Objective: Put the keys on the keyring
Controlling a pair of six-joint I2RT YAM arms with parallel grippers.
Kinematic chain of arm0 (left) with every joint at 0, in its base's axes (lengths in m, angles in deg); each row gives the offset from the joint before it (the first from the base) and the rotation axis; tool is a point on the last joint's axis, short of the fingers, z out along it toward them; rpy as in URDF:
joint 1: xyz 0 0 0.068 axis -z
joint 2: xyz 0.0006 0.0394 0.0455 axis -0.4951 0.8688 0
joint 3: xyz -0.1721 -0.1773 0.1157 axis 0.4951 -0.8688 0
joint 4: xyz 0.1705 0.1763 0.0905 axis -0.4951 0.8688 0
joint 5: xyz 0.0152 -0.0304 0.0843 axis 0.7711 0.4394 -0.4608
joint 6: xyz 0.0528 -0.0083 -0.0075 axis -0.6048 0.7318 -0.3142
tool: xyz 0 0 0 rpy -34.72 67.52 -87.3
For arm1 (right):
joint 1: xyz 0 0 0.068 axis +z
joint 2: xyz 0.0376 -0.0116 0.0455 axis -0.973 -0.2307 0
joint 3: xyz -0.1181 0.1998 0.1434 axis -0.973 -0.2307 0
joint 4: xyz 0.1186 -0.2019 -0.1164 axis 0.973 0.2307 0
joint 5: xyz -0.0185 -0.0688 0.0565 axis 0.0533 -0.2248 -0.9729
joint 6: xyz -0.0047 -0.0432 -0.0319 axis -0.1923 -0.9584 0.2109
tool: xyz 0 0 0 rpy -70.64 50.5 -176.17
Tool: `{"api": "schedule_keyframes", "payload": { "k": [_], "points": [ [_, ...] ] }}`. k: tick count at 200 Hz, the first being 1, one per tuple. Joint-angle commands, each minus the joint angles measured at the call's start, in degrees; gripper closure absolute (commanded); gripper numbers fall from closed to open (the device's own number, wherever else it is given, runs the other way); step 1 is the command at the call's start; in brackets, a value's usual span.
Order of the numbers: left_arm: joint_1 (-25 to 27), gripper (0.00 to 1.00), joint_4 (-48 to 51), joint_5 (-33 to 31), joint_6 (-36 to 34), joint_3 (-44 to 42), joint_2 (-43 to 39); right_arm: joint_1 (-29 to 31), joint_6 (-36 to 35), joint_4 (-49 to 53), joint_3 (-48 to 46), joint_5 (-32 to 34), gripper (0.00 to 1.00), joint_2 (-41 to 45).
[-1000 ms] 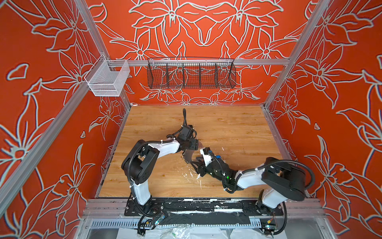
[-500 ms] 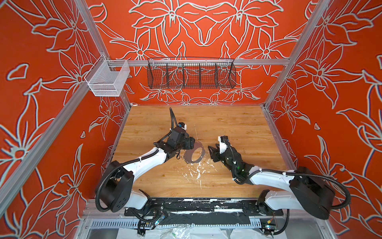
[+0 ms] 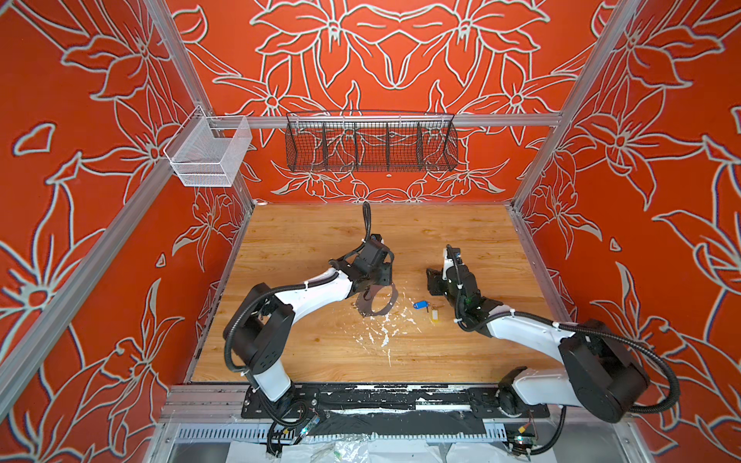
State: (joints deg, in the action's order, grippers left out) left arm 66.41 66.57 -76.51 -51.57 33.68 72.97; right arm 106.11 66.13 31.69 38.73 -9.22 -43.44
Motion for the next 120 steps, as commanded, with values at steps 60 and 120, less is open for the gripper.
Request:
{"api": "schedule_keyframes", "payload": {
  "k": [60, 120],
  "points": [
    [-8.5, 0.35, -18.6, 8.7, -19.6, -0.2, -4.1, -7.2, -4.1, -8.4, 0.7, -9.7, 0.39, -5.5],
    [-8.0, 0.6, 15.0, 8.6, -30.2, 24.4, 5.1, -10.5, -5.4, -15.4, 5.1, -11.2, 0.34, -15.0]
  ]
}}
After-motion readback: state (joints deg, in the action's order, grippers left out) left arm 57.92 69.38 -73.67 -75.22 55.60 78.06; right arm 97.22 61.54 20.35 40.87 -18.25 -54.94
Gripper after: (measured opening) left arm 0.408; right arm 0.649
